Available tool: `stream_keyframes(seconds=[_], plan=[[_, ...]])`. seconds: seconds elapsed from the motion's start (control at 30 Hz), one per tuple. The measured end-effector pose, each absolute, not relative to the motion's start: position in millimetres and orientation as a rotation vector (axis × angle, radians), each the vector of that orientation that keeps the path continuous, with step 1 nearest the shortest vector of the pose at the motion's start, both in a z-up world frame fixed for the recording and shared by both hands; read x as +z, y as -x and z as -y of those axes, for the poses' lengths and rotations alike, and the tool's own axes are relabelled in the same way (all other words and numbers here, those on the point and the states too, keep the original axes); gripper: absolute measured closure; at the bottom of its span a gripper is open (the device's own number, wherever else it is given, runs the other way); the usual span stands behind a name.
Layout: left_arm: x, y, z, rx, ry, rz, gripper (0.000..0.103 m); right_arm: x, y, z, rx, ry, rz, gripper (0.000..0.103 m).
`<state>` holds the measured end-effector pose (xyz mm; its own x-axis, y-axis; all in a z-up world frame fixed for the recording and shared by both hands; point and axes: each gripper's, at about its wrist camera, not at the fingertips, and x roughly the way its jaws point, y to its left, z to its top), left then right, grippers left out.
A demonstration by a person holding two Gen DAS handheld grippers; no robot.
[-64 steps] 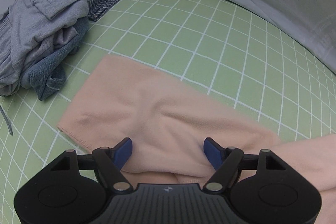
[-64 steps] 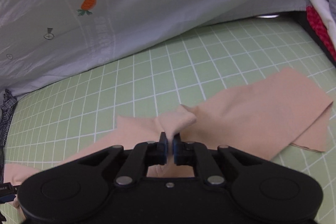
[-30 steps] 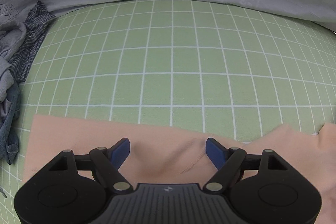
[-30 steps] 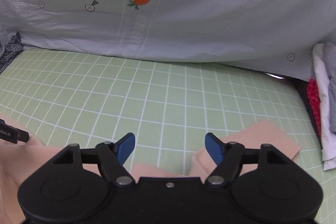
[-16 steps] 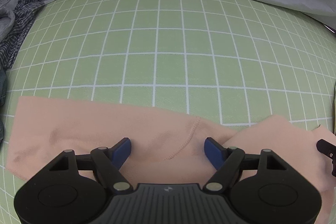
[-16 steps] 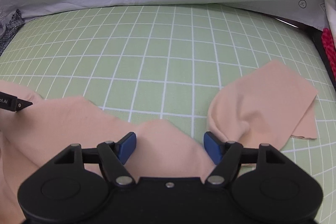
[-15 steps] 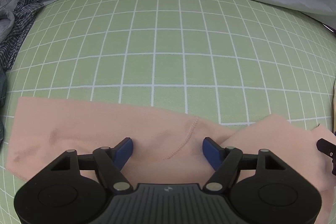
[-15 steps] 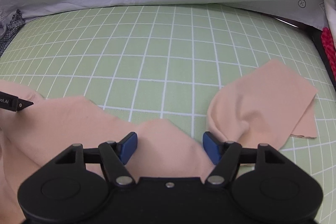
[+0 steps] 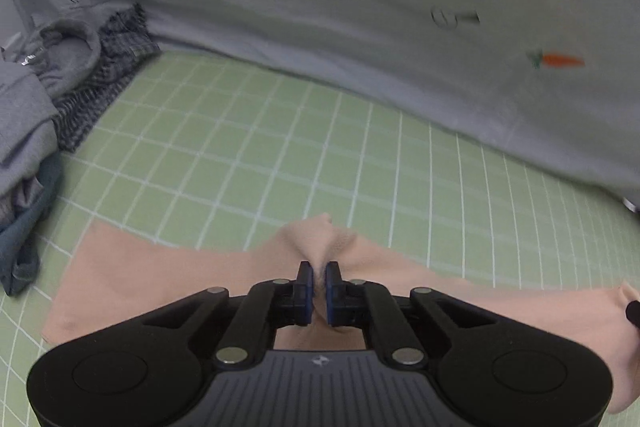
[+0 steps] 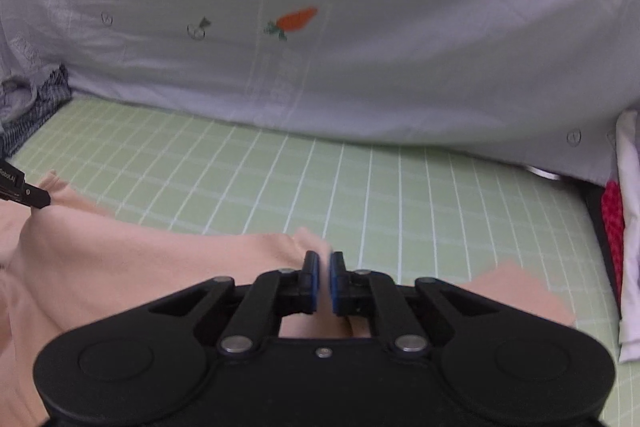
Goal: Fold clothes
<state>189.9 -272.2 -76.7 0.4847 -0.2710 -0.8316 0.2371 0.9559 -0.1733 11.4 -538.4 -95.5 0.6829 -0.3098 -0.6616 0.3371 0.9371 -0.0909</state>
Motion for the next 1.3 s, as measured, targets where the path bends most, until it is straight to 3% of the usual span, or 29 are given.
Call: stream_keyframes(seconds=[0.13, 0.27, 0.33, 0.4, 0.5, 0.67, 0.73, 0.87, 0.9, 1.23, 1.3], plan=[[-65, -218, 265, -0.267, 0.176, -0.913, 0.095, -82, -52, 550, -0.385, -0.028, -0.599, 0.097], [-95, -242, 281, -0.179, 0.079, -0.951, 0.086, -114, -101, 558, -0.453, -0.027, -0.707, 0.083], [-102, -244, 280, -0.157, 0.066, -0.969, 0.065, -122, -102, 562, -0.478, -0.050, -0.744, 0.076], [-104, -239, 275, -0.162, 0.065, -0.964, 0.054, -124, -96, 564, -0.495, -0.090, -0.746, 0.056], [-105, -231, 270, -0.165, 0.033, -0.971, 0.038, -130, -79, 565, -0.516, -0.144, -0.778, 0.048], [-107, -203, 261, -0.173, 0.005, -1.025, 0.032, -146, -27, 554, -0.511, -0.239, -0.904, 0.044], [-106, -190, 257, -0.180, -0.003, -1.047, 0.032, -150, -3, 546, -0.511, -0.277, -0.944, 0.037], [-87, -143, 255, -0.241, -0.018, -1.027, 0.026, -143, 47, 528, -0.522, -0.353, -0.931, 0.003], [-82, -129, 254, -0.263, -0.030, -1.010, 0.023, -138, 58, 522, -0.517, -0.361, -0.916, 0.000], [-57, -8, 256, -0.512, -0.128, -0.981, 0.004, -104, 149, 478, -0.557, -0.392, -0.780, 0.000], [-57, 10, 262, -0.526, -0.140, -0.975, 0.004, -107, 164, 483, -0.558, -0.404, -0.789, 0.000]])
